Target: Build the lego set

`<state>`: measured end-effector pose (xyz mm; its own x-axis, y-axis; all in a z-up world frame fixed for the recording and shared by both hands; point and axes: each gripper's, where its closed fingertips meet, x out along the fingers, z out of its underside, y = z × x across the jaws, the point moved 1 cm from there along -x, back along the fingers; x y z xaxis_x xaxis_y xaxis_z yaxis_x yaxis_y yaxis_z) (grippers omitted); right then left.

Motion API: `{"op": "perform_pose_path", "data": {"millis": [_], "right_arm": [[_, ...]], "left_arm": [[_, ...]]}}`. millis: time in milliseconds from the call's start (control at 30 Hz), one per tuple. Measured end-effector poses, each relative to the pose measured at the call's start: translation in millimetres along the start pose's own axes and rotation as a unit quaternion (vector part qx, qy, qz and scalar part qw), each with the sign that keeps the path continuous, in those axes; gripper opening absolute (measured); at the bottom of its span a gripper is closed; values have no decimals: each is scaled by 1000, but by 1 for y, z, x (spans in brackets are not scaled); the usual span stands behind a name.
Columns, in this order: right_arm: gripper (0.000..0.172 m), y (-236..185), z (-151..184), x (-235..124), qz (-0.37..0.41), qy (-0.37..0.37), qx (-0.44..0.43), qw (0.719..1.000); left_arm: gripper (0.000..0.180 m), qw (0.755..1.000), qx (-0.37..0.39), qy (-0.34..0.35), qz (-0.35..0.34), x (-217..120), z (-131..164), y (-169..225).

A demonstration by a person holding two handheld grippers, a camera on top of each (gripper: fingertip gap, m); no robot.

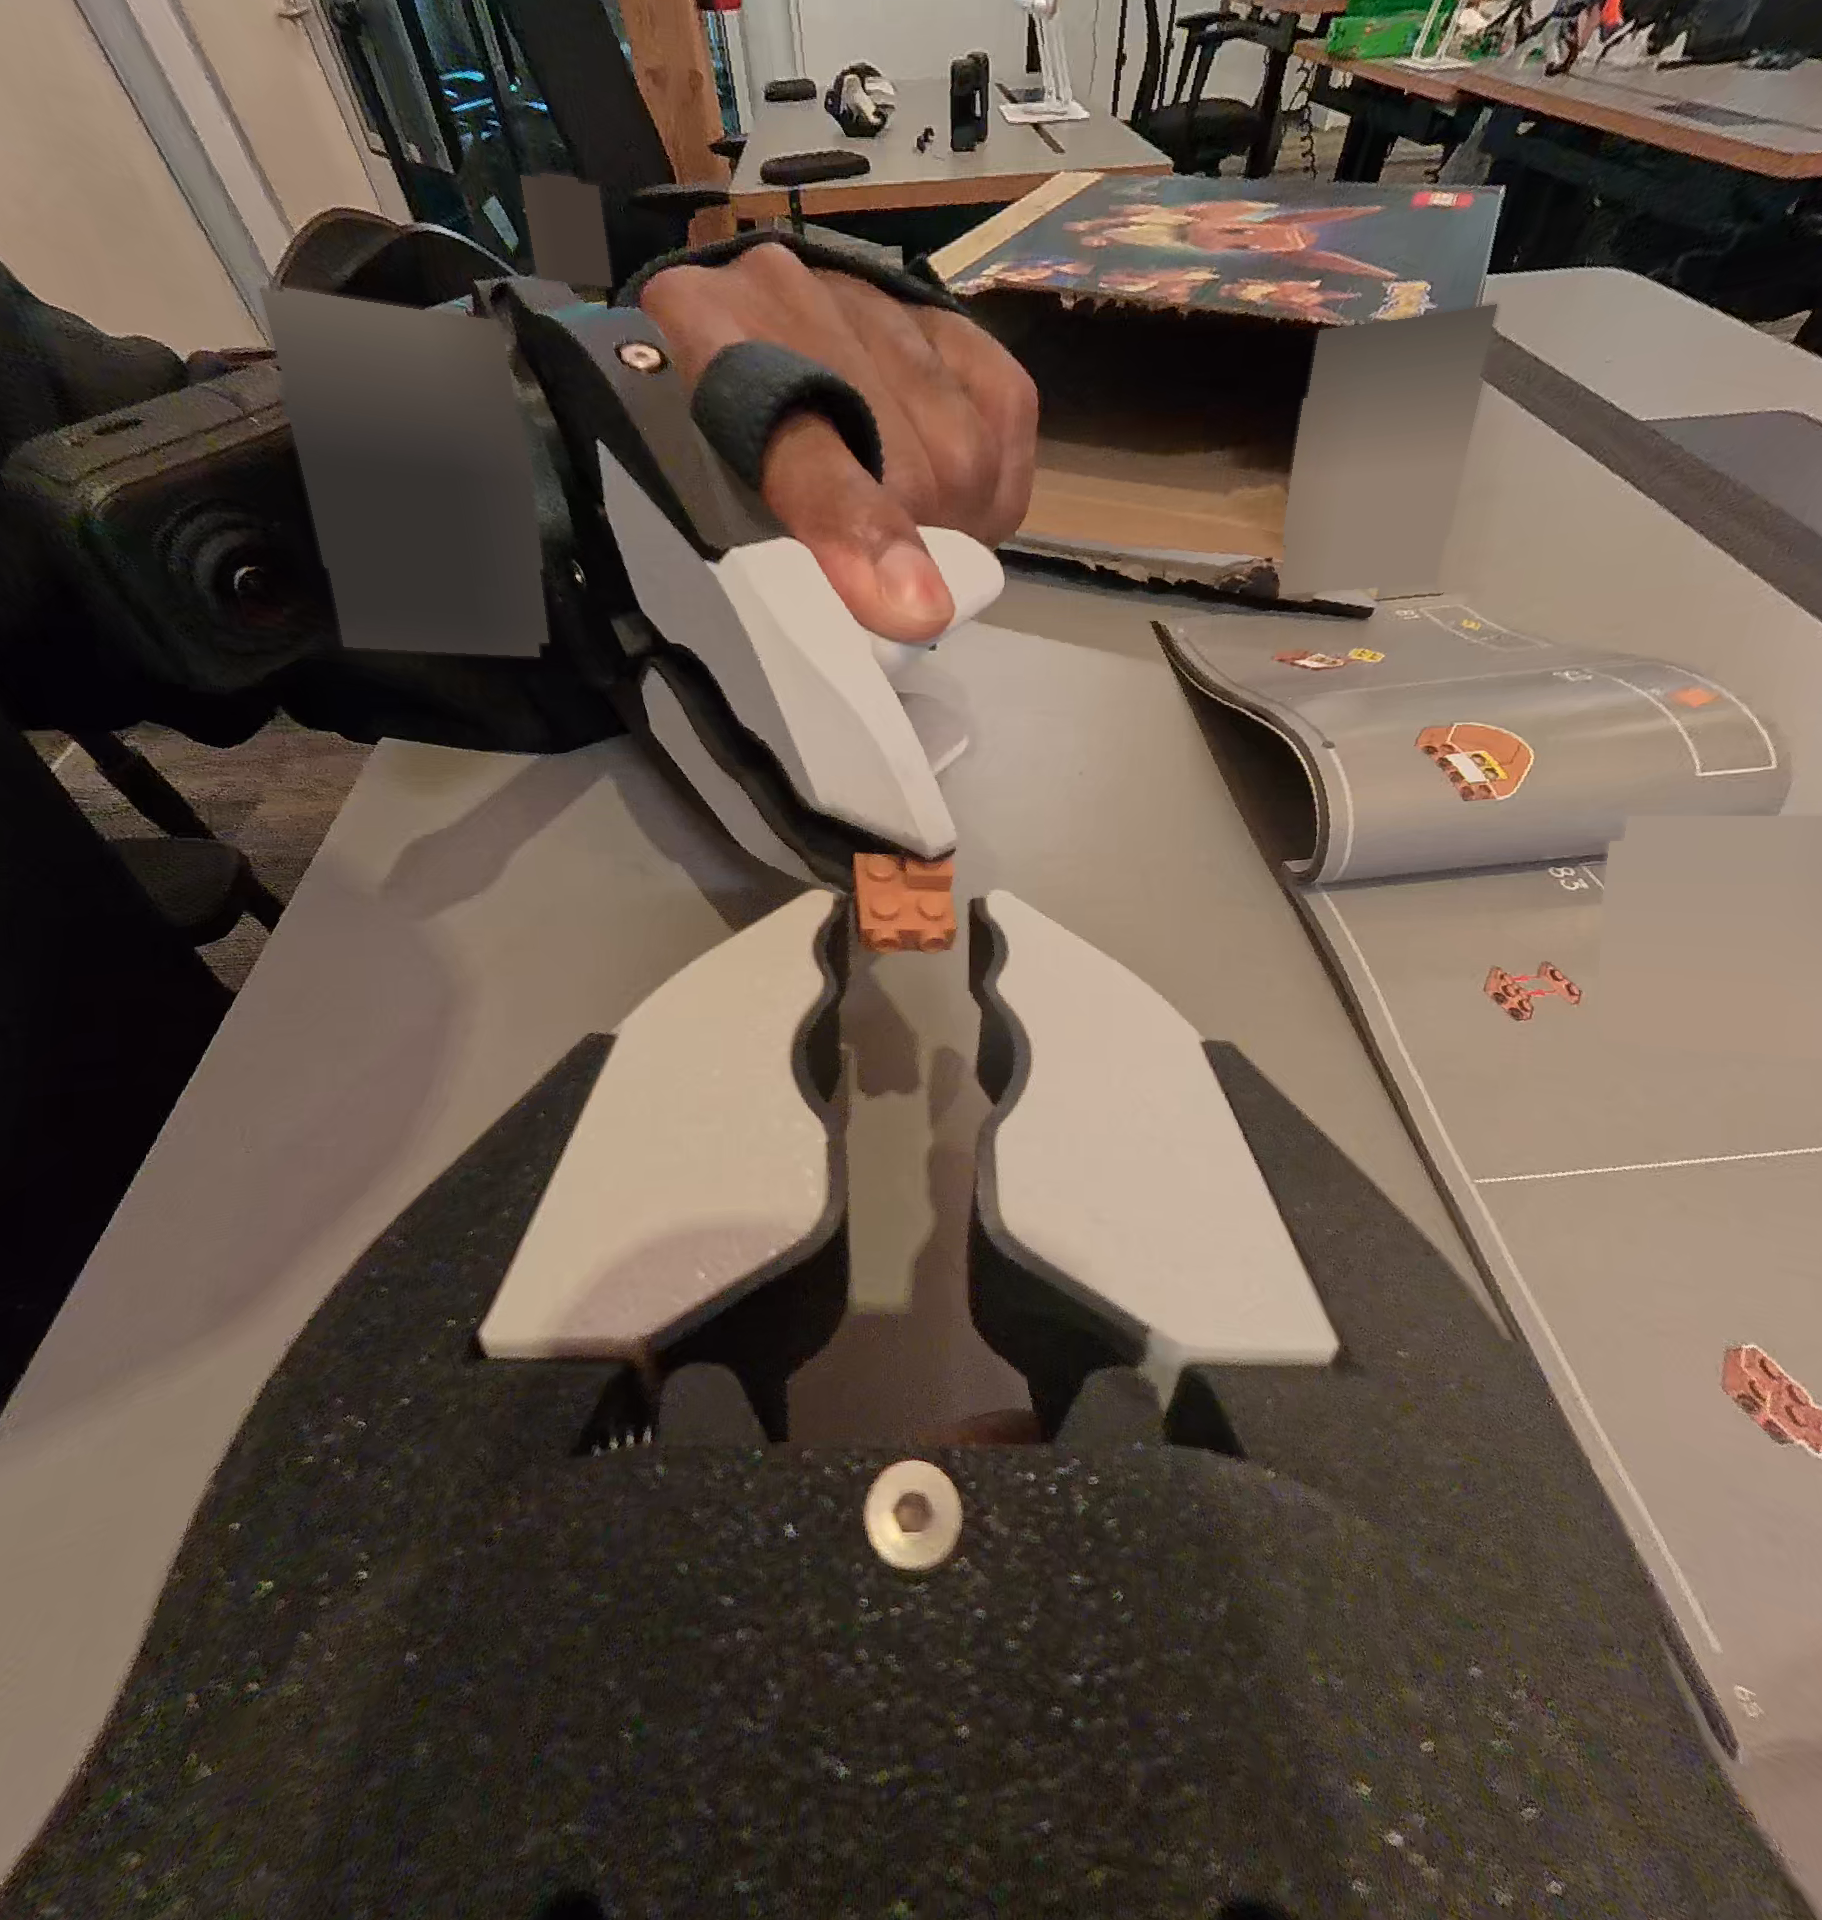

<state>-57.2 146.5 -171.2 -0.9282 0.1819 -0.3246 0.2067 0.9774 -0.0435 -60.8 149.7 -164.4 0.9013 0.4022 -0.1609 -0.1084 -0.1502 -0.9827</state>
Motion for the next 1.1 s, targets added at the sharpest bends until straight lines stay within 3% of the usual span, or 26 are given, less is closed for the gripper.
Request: {"op": "perform_pose_path", "data": {"millis": [800, 933, 1000, 1100], "right_arm": [[17, 4, 1, 2, 66, -27, -66, 995], [17, 7, -4, -1, 82, -1, -90, 993], [17, 7, -8, -4, 92, 16, -117, 989], [17, 8, -9, -6, 103, 32, -163, 981]], "left_arm": [[12, 998, 43, -41, 9, 2, 5, 3], [24, 999, -37, -17, -21, 1, 9, -8], [26, 992, -123, -1, -18, -2, 14, -12], [24, 953, -297, 49, 33, -8, 16, -15]]}}
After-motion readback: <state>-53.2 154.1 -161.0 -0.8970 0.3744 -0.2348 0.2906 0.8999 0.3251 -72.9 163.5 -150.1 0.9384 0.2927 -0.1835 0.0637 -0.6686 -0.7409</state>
